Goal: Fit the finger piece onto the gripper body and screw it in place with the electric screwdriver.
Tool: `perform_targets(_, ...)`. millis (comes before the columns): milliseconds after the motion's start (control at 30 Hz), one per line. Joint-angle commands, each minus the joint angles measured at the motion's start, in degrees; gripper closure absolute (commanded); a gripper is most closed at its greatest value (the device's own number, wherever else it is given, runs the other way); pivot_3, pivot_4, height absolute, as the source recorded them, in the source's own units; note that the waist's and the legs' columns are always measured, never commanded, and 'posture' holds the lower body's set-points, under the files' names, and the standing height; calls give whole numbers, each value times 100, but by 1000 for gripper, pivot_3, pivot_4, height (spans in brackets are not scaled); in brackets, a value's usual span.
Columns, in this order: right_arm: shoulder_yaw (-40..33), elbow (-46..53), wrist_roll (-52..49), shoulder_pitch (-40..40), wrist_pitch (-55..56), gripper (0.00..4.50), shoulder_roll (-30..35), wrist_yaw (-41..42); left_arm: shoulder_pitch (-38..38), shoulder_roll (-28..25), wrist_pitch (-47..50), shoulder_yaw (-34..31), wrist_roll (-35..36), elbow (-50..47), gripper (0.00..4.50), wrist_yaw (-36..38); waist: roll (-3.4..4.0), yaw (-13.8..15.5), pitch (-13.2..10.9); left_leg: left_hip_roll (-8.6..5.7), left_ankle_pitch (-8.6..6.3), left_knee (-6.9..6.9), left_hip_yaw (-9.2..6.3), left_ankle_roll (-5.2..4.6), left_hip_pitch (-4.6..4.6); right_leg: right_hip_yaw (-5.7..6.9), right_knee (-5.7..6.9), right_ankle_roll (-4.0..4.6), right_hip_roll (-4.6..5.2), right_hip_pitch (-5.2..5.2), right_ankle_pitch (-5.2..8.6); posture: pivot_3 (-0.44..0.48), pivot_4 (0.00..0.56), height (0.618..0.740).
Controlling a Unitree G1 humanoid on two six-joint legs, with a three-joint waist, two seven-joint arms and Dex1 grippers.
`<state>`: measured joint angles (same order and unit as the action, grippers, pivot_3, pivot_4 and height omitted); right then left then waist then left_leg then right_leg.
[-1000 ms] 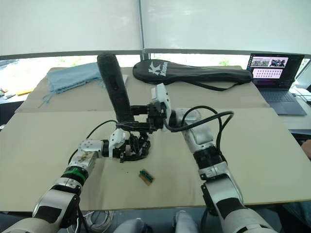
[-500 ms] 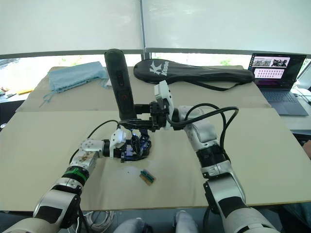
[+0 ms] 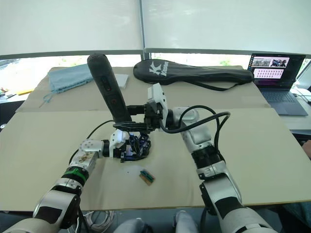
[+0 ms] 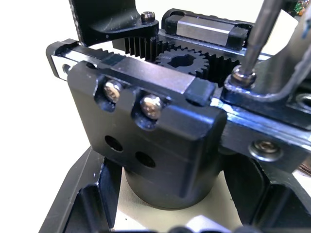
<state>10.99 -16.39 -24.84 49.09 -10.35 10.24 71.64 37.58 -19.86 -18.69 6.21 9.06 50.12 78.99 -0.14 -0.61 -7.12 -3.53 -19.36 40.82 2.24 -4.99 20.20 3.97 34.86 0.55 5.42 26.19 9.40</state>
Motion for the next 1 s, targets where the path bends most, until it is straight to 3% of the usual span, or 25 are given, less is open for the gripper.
perform_targets(33, 291, -222, 432, -145, -51, 2564, 71, -76, -79, -11, 65, 102, -192, 63, 2050, -105, 0, 0, 0, 0, 0, 0, 0, 0, 0, 0, 0, 0, 0, 0, 0, 0, 150, 740)
perform_targets(233, 128, -235, 267, 44, -118, 2564, 54, -45, -78, -16, 85, 142, -228, 75, 2050, -132, 0, 0, 0, 0, 0, 0, 0, 0, 0, 0, 0, 0, 0, 0, 0, 0, 150, 740)
perform_targets(633, -591, 839, -1105, 582, -1094, 2564, 164, 592, -76, -64, 225, 289, -425, 136, 2050, -491, 1, 49, -15, 0, -4, 0, 0, -7, 12, 1, -11, -2, 4, 6, -1, 0, 150, 740)
perform_targets(1000, -899, 1210, -1315, 532, -1176, 2564, 226, 489, -103, 13, 675, 207, -286, 117, 2050, -574, 1, 86, -15, 0, -5, 0, 0, -9, 12, 2, -13, -3, 4, 5, -2, 0, 150, 740)
